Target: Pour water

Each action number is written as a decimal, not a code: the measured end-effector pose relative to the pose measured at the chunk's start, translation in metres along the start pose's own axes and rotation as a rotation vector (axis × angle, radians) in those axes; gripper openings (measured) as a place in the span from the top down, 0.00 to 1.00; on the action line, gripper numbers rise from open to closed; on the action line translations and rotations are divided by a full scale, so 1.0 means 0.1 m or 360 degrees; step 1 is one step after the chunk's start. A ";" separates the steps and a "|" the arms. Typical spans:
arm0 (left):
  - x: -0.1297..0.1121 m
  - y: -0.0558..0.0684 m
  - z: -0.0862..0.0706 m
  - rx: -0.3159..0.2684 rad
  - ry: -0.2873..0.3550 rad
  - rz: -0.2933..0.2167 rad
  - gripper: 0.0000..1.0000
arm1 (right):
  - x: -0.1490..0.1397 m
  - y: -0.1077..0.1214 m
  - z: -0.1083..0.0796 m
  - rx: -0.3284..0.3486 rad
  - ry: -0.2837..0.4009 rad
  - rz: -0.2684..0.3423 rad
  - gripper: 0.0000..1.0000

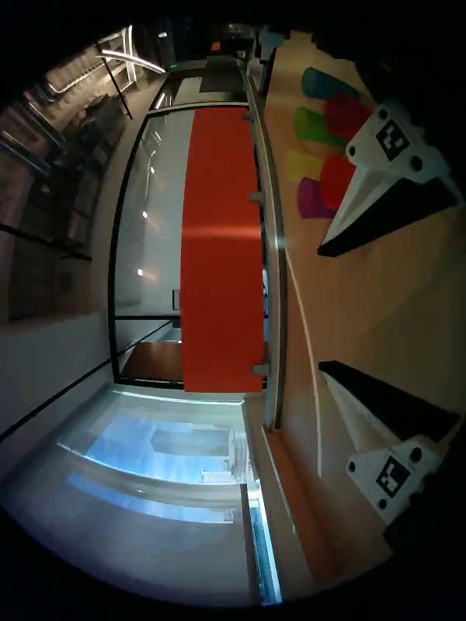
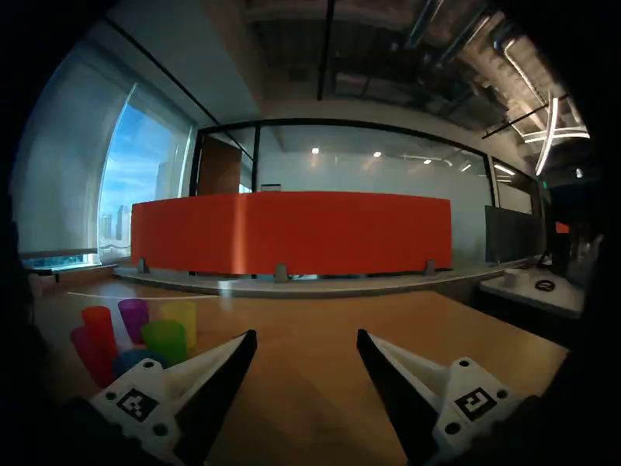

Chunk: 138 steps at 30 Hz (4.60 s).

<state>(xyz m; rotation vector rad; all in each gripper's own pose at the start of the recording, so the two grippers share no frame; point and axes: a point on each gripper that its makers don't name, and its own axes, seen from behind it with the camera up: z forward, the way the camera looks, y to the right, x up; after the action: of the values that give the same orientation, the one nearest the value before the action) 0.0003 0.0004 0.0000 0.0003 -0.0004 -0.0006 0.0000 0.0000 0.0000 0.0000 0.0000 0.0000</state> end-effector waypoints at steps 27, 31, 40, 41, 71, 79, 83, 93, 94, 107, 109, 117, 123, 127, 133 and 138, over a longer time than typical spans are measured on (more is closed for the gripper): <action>0.35 0.03 0.02 -0.0049 -0.0008 0.0110 0.00 | 0.24 -0.15 -0.01 0.0103 -0.0062 -0.0046 0.00; 0.49 0.03 0.05 -0.0075 -0.0060 0.0095 0.00 | 0.50 -0.17 0.00 0.0127 -0.0067 -0.0067 0.00; 1.03 0.07 0.14 -0.0160 -0.0091 0.0040 0.00 | 1.17 -0.19 0.06 0.0167 -0.0062 -0.0049 0.00; 1.10 0.08 0.15 -0.0169 -0.0090 0.0035 0.00 | 1.24 -0.19 0.07 0.0175 -0.0059 -0.0042 0.00; 1.98 0.38 0.20 -0.0506 -0.0075 -0.0037 0.00 | 1.93 -0.49 0.03 0.0530 -0.0071 0.0034 0.01; 2.02 0.63 0.12 -0.0716 -0.0073 -0.0027 0.00 | 1.96 -0.83 -0.11 0.0770 -0.0081 -0.0030 0.01; 2.05 0.71 0.12 -0.0776 -0.0065 -0.0019 0.00 | 1.98 -1.02 -0.20 0.0903 -0.0095 -0.0021 0.01; 2.06 0.85 0.11 -0.0889 -0.0062 -0.0045 0.00 | 2.01 -1.26 -0.31 0.1041 -0.0109 -0.0017 0.01; 2.04 0.86 0.10 -0.0899 -0.0068 -0.0038 0.00 | 2.00 -1.27 -0.31 0.1046 -0.0115 -0.0022 0.01; 1.79 1.06 0.03 -0.1043 -0.0177 0.0042 0.00 | 1.73 -1.35 -0.38 0.1121 -0.0294 -0.0109 0.01; 1.76 1.09 0.02 -0.1070 -0.0195 0.0041 0.00 | 1.67 -1.35 -0.39 0.1130 -0.0327 -0.0132 0.01; 1.71 1.12 0.04 -0.1117 -0.0221 0.0052 0.00 | 1.54 -1.37 -0.39 0.1153 -0.0387 -0.0216 0.01; 1.63 1.13 0.05 -0.1134 -0.0239 0.0093 0.00 | 1.44 -1.41 -0.41 0.1180 -0.0428 -0.0236 0.01; 1.56 1.15 0.04 -0.1150 -0.0257 0.0108 0.00 | 1.34 -1.41 -0.42 0.1197 -0.0467 -0.0250 0.01; 1.44 1.20 0.03 -0.1178 -0.0294 0.0125 0.00 | 1.15 -1.41 -0.44 0.1211 -0.0534 -0.0289 0.01; 1.35 1.24 0.02 -0.1202 -0.0320 0.0146 0.00 | 1.03 -1.42 -0.46 0.1227 -0.0578 -0.0306 0.00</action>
<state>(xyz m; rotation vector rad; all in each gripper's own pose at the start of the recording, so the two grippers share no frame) 0.1357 0.1246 0.0025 -0.7548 -0.2012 0.0912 0.1028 -0.1415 -0.0455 0.7710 -0.3631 -0.1923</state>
